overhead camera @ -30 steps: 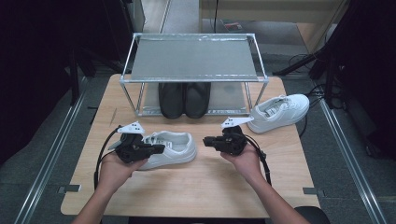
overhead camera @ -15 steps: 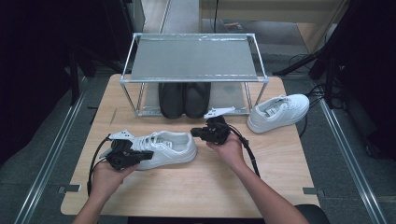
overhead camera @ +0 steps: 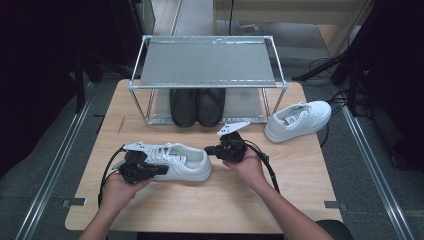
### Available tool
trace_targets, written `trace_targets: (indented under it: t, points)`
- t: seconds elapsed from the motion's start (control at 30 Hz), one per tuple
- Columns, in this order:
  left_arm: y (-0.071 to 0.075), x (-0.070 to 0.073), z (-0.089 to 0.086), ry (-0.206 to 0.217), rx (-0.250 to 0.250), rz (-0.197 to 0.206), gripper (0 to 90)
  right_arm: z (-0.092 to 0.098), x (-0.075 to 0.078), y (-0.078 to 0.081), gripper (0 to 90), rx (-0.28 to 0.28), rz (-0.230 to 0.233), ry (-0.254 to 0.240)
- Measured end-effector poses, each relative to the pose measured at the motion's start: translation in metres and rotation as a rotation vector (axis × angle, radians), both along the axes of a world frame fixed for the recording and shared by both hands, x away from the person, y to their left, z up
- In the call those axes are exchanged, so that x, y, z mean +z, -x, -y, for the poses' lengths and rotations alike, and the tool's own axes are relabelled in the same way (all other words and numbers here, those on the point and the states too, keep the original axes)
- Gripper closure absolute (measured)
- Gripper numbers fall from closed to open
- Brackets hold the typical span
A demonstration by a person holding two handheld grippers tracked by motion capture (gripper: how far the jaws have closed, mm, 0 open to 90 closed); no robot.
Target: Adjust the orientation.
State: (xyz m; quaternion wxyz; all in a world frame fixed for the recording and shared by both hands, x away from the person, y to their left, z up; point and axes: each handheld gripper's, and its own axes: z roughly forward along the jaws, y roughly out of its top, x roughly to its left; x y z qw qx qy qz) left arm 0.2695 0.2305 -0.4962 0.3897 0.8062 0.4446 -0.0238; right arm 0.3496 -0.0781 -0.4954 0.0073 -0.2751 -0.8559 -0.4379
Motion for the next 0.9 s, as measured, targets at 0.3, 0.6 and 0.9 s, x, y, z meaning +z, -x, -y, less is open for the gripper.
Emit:
trace_targets:
  t: [0.3, 0.6, 0.9]
  points:
    - [-0.004, -0.002, -0.004, 0.025, -0.024, -0.024, 90.0, 0.006, -0.001, 0.019, 90.0, 0.013, -0.026, -0.008]
    - [-0.005, -0.003, -0.008, 0.042, -0.057, -0.028, 89.8, 0.010, -0.002, 0.045, 90.0, 0.032, -0.079, -0.024]
    - [-0.006, 0.004, -0.022, 0.047, -0.024, -0.009, 90.0, 0.010, 0.001, 0.039, 90.0, 0.007, -0.017, -0.032]
